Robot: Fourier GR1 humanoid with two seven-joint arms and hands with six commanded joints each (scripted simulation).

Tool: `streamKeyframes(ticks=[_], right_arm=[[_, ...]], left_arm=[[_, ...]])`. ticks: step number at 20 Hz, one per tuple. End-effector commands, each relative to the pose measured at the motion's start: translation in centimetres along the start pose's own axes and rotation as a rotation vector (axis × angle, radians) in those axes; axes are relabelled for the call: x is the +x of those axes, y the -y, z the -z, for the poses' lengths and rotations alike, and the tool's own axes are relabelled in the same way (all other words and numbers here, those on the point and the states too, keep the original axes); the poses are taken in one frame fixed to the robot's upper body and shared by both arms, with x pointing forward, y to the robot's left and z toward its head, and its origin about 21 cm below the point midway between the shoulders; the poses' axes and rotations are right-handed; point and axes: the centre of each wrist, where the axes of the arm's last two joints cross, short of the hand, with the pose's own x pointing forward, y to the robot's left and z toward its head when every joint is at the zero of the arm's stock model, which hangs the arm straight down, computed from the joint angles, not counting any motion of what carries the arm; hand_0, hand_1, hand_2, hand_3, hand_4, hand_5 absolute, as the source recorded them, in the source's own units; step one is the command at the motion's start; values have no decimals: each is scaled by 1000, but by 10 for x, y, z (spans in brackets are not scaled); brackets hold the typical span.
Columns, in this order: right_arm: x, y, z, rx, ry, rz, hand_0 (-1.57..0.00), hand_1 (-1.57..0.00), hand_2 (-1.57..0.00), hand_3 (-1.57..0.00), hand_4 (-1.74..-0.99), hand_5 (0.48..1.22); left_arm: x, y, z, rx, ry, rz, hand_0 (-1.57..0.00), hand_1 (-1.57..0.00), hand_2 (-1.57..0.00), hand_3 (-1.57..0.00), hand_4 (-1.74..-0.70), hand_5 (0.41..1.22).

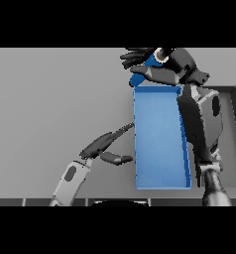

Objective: Pick up the blue pipe and place it into the blue bin.

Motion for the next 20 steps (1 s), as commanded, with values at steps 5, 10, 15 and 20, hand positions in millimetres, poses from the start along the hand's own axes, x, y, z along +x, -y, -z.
streamKeyframes(ticks=[5,10,15,20], right_arm=[[-28,52,-23,-174,-133,-48,-1571,-1571,-1571,-1571,-1741,1221],[-75,66,-68,-284,-289,6,-1571,-1571,-1571,-1571,-1741,1221],[-111,58,-113,-384,-462,47,-1571,-1571,-1571,-1571,-1741,1221],[-132,40,-139,-498,-669,41,-1571,-1571,-1571,-1508,-1741,1221]], left_arm=[[1,1,-1,7,2,27,1,1,1,1,-874,413],[1,-1,1,-6,-6,22,1,1,1,1,-866,420],[-4,8,-8,-7,-1,-9,1,1,1,1,-879,425],[1,10,-7,-4,8,-6,1,1,1,1,-887,423]])
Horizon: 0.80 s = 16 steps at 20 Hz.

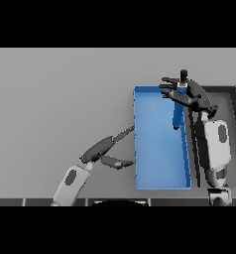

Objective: Pick up the blue pipe and place it into the blue bin.

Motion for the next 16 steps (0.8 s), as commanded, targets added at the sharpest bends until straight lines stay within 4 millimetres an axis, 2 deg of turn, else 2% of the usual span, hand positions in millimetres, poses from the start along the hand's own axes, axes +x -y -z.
streamKeyframes(ticks=[1,2,5,6,7,8,10,11,12,14,15,16], right_arm=[[-9,-1,0,-21,-31,5,-1571,-1571,-1571,-1521,-1741,1221],[-17,-2,-2,-39,-55,-3,-1571,-1571,-1571,-1255,-1741,1221],[-38,-6,4,-91,-163,-61,-1571,-1571,-1571,-908,-1741,1221],[-45,-6,10,-118,-210,-72,-1571,-1548,-1571,-847,-1741,1221],[-53,-8,12,-120,-253,-79,-1465,-1336,-1339,-788,-1678,1221],[-60,-5,15,-134,-301,-94,-1172,-1069,-1071,-630,-1592,1221],[-63,-4,21,-133,-368,-123,-750,-684,-685,-403,-1413,1221],[-62,-7,24,-90,-397,-166,-599,-547,-548,-322,-1337,1221],[-62,-7,24,-61,-417,-209,-479,-437,-438,-258,-1275,1186],[-57,-7,24,-14,-458,-310,-306,-279,-280,-164,-1175,1084],[-59,-11,20,28,-467,-356,-245,-223,-224,-131,-1142,1030],[-56,-11,18,36,-467,-378,-196,-179,-179,-105,-1110,979]], left_arm=[[1,-3,-1,6,-8,8,1,1,1,1,-888,422],[-1,-5,-4,7,-14,3,1,1,1,1,-887,420],[-1,-5,-2,2,-8,8,1,1,1,1,-883,421],[-1,-3,-3,-1,-7,7,1,1,1,1,-883,421],[-1,-4,-3,-3,-8,11,1,1,1,1,-882,421],[2,-3,-2,3,-10,15,1,1,1,1,-881,422],[-1,-3,-4,4,-10,16,1,1,1,1,-878,425],[-2,-2,-4,8,-13,15,1,1,1,1,-878,427],[-1,0,-3,3,-17,11,1,1,1,1,-878,428],[0,-1,-2,4,-15,7,1,1,1,1,-881,429],[1,-5,-3,13,-18,8,1,1,1,1,-884,429],[1,-2,-2,11,-19,1,1,1,1,1,-886,428]])
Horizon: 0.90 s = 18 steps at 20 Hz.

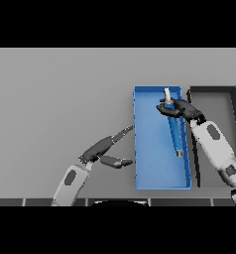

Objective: Pick up the blue pipe and place it into the blue bin.

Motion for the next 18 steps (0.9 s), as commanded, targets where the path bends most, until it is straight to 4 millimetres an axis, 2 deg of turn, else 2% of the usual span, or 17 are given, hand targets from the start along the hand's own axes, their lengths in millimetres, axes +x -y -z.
streamKeyframes(ticks=[1,7,10,13,15,18], right_arm=[[-1,-1,-1,3,-6,-14,-156,-143,-143,-84,-1083,934],[-4,-5,-1,-4,-33,-101,-40,-37,-37,-21,-1046,759],[-7,-7,0,-16,-32,-111,-20,-18,-18,-10,-1033,696],[1,-6,2,-8,-30,-120,-10,-9,-9,-5,-1020,666],[-3,-1,3,-6,-35,-114,-6,-5,-5,-3,-1022,661],[-4,-4,2,-4,-22,-131,-6,-5,-5,-3,-1022,649]], left_arm=[[1,3,2,-6,1,0,1,1,1,1,-886,428],[-4,1,-2,-3,0,11,1,1,1,1,-886,428],[0,-1,-3,0,8,4,1,1,1,1,-888,429],[-1,2,-4,-5,2,3,1,1,1,1,-886,431],[-1,-1,-4,9,0,8,1,1,1,1,-885,431],[2,0,-8,0,17,5,1,1,1,1,-885,431]])
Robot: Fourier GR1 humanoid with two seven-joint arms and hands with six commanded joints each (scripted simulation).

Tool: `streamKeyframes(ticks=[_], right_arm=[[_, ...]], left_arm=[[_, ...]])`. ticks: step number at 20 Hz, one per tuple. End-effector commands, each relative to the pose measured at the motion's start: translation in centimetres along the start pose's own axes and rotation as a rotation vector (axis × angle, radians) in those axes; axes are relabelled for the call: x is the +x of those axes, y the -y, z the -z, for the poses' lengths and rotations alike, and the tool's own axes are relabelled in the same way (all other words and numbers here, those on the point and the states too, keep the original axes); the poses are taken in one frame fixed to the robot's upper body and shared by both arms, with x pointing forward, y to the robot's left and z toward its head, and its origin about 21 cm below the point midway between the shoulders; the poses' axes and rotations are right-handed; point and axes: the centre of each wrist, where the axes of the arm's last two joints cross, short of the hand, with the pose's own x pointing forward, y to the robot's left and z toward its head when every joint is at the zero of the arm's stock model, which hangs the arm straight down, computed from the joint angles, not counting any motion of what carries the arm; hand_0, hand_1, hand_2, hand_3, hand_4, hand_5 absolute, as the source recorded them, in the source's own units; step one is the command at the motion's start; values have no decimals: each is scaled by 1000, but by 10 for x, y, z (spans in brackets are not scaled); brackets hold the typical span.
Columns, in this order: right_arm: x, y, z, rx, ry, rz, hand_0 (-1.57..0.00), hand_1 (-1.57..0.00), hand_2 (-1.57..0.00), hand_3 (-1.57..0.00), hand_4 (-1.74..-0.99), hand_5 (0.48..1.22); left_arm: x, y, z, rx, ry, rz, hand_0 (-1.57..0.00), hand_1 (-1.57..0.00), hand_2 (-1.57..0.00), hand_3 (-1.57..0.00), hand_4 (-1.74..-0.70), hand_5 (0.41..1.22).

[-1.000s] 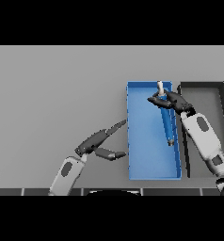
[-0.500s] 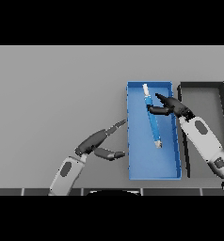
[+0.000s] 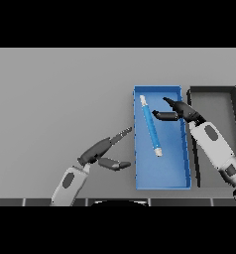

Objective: Pick up the blue pipe and place it into the blue bin.

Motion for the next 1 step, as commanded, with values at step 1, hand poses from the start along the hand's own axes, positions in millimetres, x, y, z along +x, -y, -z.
streamKeyframes(ticks=[1], right_arm=[[0,-1,0,2,6,12,-6,-5,-5,-3,-1022,643]], left_arm=[[2,1,1,1,-6,3,1,1,1,1,-885,431]])
